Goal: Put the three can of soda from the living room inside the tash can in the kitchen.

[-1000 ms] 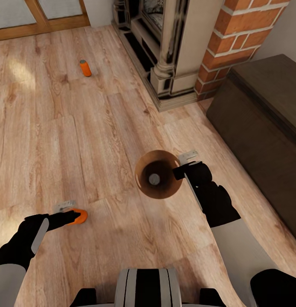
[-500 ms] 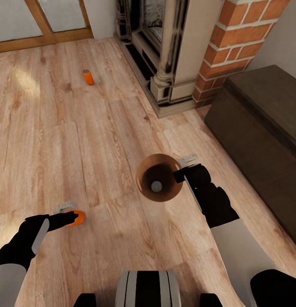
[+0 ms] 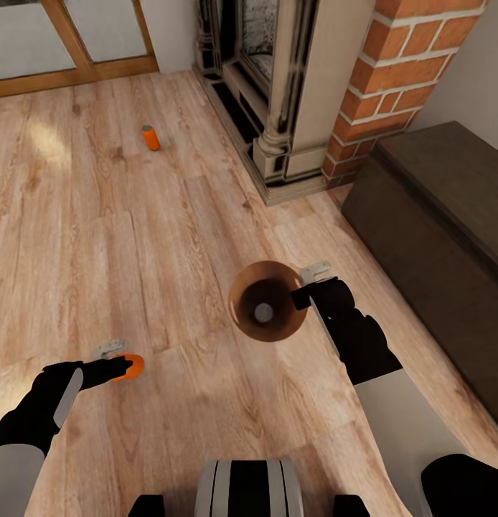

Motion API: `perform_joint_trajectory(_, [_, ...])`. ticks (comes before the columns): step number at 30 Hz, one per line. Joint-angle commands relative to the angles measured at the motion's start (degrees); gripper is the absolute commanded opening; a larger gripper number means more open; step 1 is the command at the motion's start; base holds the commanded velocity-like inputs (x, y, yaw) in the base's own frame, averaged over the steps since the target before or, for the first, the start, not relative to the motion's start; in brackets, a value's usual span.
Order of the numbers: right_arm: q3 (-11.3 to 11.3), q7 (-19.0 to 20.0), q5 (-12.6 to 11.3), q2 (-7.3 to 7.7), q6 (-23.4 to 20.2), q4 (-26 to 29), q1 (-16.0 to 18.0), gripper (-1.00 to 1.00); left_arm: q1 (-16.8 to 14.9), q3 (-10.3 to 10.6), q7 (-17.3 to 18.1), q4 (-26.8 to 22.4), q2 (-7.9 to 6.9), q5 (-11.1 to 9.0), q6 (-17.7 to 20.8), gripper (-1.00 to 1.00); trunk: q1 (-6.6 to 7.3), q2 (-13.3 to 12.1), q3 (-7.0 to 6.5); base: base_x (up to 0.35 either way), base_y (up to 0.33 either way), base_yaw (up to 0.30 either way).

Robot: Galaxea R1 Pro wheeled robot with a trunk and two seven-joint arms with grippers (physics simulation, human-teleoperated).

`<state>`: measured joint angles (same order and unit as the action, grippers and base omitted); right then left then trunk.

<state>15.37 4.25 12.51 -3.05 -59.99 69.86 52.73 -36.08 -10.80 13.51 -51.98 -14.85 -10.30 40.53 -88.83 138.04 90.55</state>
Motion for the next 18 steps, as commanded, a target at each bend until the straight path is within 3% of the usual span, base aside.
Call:
perform_joint_trajectory(1, [0.0, 0.2, -0.7, -0.01, 0.0, -0.1, 0.0, -1.00, 0.0, 0.0, 0.2, -0.1, 0.00, 0.0, 0.3, -1.00, 0.23, -0.4, -0.19, 0.000, 0.000, 0.000])
perform_joint_trajectory(3, [0.0, 0.3, -0.8, -0.02, 0.0, -0.1, 0.0, -1.00, -0.1, 0.0, 0.9, -0.4, 0.00, -0.1, 1.7, -1.00, 0.67, -1.2, -0.55, 0.000, 0.000, 0.000])
perform_joint_trajectory(8, [0.0, 0.5, -0.9, -0.02, 0.0, -1.0, -0.1, -1.00, -0.3, 0.1, 6.8, -1.3, -0.45, -0.6, 5.3, -1.00, 1.76, -3.2, -1.44, 0.000, 0.000, 0.000])
perform_joint_trajectory(12, [-1.2, 3.3, -0.9, 0.13, 0.0, -2.3, -0.1, -1.00, -0.5, 0.1, 14.4, -3.8, -1.34, -0.8, 7.6, -1.00, 2.64, -4.8, -2.16, 0.000, 0.000, 0.000])
perform_joint_trajectory(16, [-3.1, 7.2, -0.9, 0.44, 0.0, -4.0, -0.1, -1.00, -0.5, -0.1, 24.6, -6.8, -3.33, -0.8, 8.0, -1.00, 3.52, -6.4, -2.88, 0.000, 0.000, 0.000])
perform_joint_trajectory(18, [-3.3, 7.5, -0.9, 0.51, 0.0, -4.2, -0.1, -1.00, -0.4, -0.2, 26.1, -7.8, -3.62, -0.8, 8.0, -1.00, 3.96, -7.2, -3.24, 0.000, 0.000, 0.000])
